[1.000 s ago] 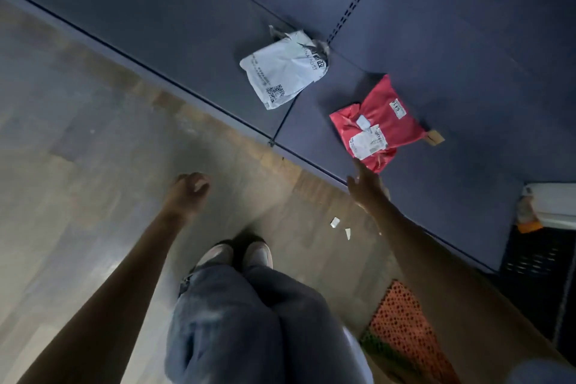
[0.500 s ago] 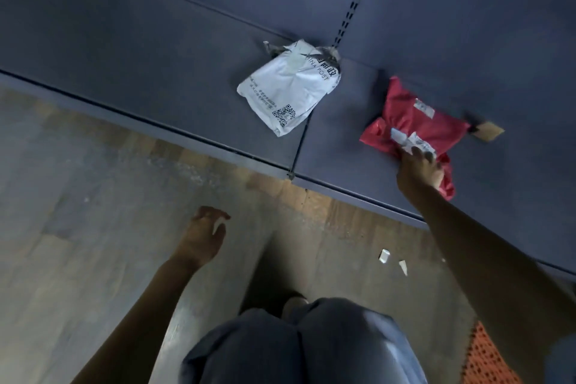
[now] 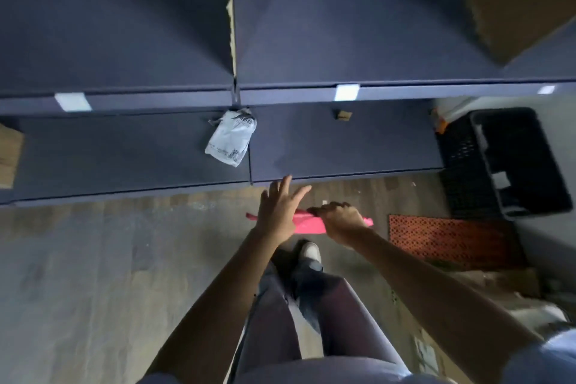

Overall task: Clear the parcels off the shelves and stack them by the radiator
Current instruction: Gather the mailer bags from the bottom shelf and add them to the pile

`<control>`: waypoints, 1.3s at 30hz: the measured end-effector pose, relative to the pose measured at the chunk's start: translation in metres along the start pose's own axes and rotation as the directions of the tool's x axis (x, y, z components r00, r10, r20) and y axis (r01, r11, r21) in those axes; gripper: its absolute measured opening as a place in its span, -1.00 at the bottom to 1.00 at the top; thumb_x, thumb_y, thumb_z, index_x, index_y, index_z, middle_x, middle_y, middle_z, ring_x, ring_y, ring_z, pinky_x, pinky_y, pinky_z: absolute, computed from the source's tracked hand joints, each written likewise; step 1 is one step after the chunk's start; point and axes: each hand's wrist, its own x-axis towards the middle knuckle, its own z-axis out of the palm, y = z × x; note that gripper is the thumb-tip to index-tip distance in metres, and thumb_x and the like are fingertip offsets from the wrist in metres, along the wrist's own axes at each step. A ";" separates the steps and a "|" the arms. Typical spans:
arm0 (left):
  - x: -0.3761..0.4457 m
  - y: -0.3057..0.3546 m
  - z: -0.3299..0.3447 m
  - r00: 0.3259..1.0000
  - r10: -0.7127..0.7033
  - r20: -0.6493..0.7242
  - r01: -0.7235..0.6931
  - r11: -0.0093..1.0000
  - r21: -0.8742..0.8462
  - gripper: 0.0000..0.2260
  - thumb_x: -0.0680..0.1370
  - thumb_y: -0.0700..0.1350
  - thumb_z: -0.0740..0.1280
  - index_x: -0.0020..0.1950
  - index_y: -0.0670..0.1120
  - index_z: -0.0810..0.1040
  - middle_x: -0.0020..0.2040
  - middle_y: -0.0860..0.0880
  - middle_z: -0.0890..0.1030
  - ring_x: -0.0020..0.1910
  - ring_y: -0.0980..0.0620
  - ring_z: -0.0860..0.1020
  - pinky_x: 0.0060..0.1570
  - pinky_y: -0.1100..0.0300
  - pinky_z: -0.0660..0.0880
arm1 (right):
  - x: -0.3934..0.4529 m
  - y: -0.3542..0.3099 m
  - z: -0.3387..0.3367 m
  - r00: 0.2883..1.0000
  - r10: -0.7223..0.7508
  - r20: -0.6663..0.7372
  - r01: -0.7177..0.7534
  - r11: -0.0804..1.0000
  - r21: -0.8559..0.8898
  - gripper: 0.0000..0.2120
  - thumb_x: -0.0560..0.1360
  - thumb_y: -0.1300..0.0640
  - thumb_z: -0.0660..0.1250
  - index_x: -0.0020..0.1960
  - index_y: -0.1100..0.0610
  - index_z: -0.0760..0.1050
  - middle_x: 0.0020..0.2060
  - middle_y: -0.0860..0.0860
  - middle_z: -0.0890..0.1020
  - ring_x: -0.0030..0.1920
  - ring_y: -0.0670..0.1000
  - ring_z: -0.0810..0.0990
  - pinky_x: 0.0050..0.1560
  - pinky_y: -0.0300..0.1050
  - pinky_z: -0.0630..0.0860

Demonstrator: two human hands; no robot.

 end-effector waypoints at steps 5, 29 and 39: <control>-0.042 0.101 -0.059 0.974 0.161 0.162 -0.180 0.978 0.105 -0.81 0.51 -0.21 0.22 0.02 -0.12 0.60 0.06 -0.14 0.61 0.08 -0.15 0.58 -0.01 0.07 0.48 | -0.127 0.028 -0.040 0.979 0.178 -0.095 -0.154 0.964 0.219 -0.63 0.50 0.19 0.18 0.29 0.00 0.42 0.15 0.07 0.60 0.14 0.13 0.58 0.09 -0.02 0.49; -0.176 0.735 0.025 0.300 0.951 0.073 -0.951 0.304 -0.057 -0.50 0.57 -0.08 0.24 0.46 0.18 0.15 0.36 0.02 0.32 0.27 -0.01 0.42 0.10 0.08 0.46 | -0.795 0.304 0.076 -0.452 0.841 -0.297 -0.396 0.109 0.912 -0.75 0.26 0.17 0.12 -0.33 0.26 0.54 -0.41 0.27 0.58 -0.34 0.29 0.54 -0.35 -0.04 0.35; -0.228 0.789 0.120 0.136 0.888 0.440 -0.990 0.104 0.096 -0.49 0.58 -0.06 0.19 0.48 0.19 0.07 0.28 0.05 0.32 -0.24 0.12 0.44 -0.35 0.32 0.34 | -0.886 0.338 0.170 -0.869 0.492 0.050 0.134 0.137 0.981 -0.66 0.41 0.21 0.17 0.12 0.25 0.54 -0.01 0.18 0.63 -0.03 0.18 0.58 -0.16 -0.20 0.39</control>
